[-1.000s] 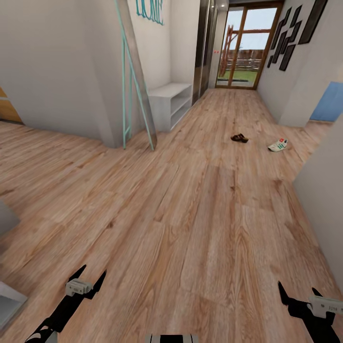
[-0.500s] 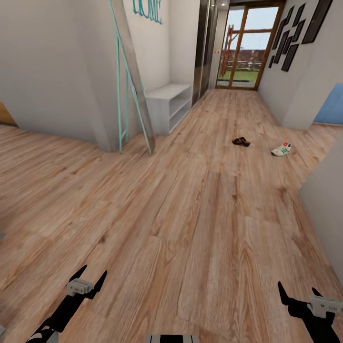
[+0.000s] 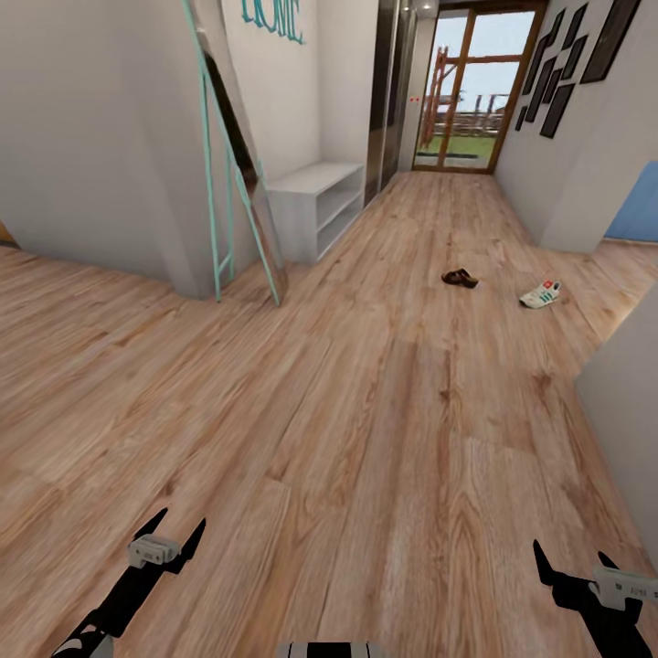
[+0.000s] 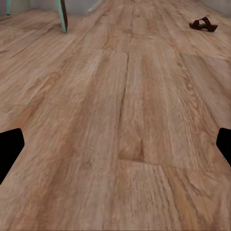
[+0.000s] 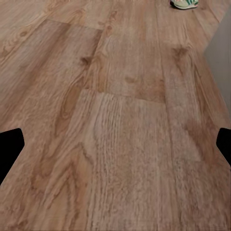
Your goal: Pick up the two gym shoes and the two sandals from the corridor floor and place them onto the hallstand (shoe rack) in the corridor, making sure they are on the rack and not on the floor. Arrange them so the two gym shoes are next to each other and the two sandals are next to each other.
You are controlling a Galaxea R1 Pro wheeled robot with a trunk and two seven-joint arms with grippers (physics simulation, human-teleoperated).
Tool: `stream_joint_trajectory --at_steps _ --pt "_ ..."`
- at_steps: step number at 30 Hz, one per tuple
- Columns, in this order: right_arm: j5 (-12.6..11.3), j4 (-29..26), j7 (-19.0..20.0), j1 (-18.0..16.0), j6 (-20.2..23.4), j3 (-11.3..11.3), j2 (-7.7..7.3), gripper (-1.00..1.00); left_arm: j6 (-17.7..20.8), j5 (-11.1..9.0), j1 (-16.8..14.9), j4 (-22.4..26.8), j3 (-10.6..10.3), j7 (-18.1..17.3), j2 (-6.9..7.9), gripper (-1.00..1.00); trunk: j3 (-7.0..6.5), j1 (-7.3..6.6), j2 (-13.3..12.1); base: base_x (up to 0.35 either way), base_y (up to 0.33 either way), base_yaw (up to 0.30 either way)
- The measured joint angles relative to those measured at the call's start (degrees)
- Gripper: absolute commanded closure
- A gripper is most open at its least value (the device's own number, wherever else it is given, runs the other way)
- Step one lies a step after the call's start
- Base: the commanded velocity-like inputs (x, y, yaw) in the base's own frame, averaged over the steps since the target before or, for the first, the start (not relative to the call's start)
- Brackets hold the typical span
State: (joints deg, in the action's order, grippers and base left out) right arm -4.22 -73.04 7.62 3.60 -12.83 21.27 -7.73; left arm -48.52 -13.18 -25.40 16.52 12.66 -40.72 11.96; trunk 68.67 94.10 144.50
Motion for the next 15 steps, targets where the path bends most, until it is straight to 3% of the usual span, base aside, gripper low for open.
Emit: stream_joint_trajectory --at_steps 15 --pt "0.0 0.0 0.0 0.0 0.0 0.0 0.0 -1.0 0.0 0.0 0.0 0.0 0.0 0.0 -0.08 -1.0 0.0 0.0 0.0 0.256 -0.211 0.0"
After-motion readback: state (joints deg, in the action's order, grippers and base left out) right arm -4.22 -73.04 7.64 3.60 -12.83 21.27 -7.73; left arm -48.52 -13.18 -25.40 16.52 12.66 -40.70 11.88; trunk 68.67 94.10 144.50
